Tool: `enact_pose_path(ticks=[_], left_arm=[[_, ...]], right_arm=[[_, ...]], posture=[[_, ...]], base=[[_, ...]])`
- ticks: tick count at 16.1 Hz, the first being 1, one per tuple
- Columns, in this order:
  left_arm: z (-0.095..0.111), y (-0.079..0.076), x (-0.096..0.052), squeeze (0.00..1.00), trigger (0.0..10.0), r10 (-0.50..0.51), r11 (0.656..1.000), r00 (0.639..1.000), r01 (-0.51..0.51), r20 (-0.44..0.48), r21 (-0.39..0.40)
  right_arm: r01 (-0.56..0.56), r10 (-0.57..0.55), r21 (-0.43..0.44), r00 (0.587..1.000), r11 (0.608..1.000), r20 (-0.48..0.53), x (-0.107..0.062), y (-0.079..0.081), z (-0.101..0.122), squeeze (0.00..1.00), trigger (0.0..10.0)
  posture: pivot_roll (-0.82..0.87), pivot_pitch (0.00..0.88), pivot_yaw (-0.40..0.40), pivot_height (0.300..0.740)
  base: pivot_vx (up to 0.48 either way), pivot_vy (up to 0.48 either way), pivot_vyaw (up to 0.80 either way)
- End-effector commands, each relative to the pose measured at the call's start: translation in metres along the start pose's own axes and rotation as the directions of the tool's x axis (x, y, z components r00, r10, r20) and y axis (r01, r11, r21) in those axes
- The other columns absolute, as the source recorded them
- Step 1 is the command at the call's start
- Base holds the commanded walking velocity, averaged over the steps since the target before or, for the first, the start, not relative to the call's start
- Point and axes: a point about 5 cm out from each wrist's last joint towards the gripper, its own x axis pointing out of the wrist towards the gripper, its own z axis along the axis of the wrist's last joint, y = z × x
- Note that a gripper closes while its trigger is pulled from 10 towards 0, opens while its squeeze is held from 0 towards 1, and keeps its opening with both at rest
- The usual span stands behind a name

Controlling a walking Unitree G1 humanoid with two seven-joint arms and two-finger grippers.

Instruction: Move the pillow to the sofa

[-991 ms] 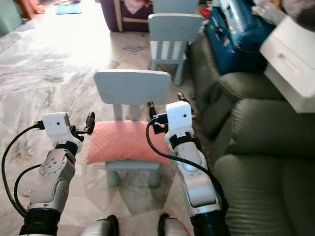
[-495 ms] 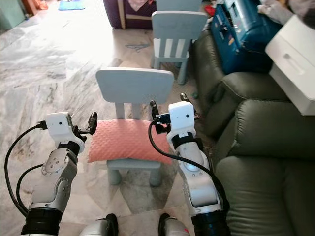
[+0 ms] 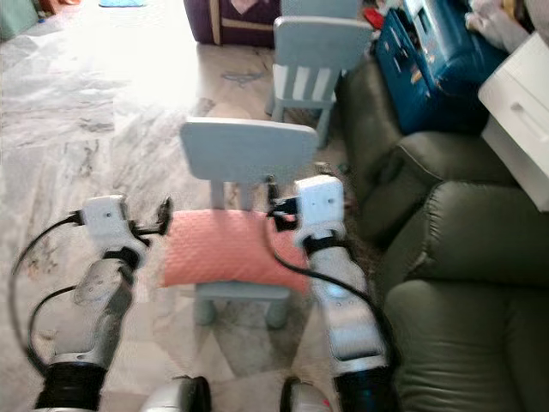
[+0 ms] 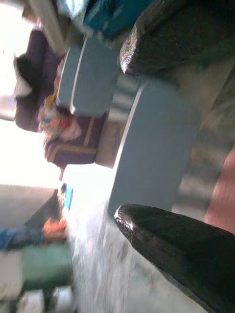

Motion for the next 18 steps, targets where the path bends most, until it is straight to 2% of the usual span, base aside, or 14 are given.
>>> enact_pose_path(ticks=[1, 8, 10, 18], left_arm=[[-0.0009, -0.007, -0.0011, 0.0, 10.0, -0.035, 0.999, 0.999, 0.035, 0.005, 0.004], [0.0022, -0.0058, 0.0017, 0.0, 10.0, -0.052, 0.999, 0.999, 0.052, 0.014, -0.007], [0.0044, -0.0036, 0.0014, 0.0, 10.0, -0.054, 0.998, 0.998, 0.054, 0.029, -0.008], [0.0037, -0.002, 0.0007, 0.0, 10.0, -0.053, 0.999, 0.998, 0.053, 0.027, -0.003]], right_arm=[[0.02, -0.02, -0.012, 1.0, 1.0, -0.019, -0.0023, -0.0074, -0.0045, 0.0, 10.0], [0.029, -0.029, -0.01, 0.999, 1.0, -0.025, -0.003, -0.0077, -0.006, 0.0, 10.0], [0.027, -0.027, -0.008, 0.999, 1.0, -0.023, -0.0029, -0.0072, -0.0059, 0.0, 10.0], [0.023, -0.023, -0.004, 1.0, 1.0, -0.021, -0.0033, -0.0061, -0.0057, 0.0, 10.0]], posture=[[-0.11, 0.187, -0.045, 0.74], [-0.11, 0.189, -0.043, 0.74], [-0.11, 0.189, -0.041, 0.74], [-0.11, 0.192, -0.04, 0.74]], base=[[0.0, 0.0, 0.0], [0.0, 0.0, 0.0], [0.343, 0.0, 0.0], [0.395, 0.27, 0.0]])
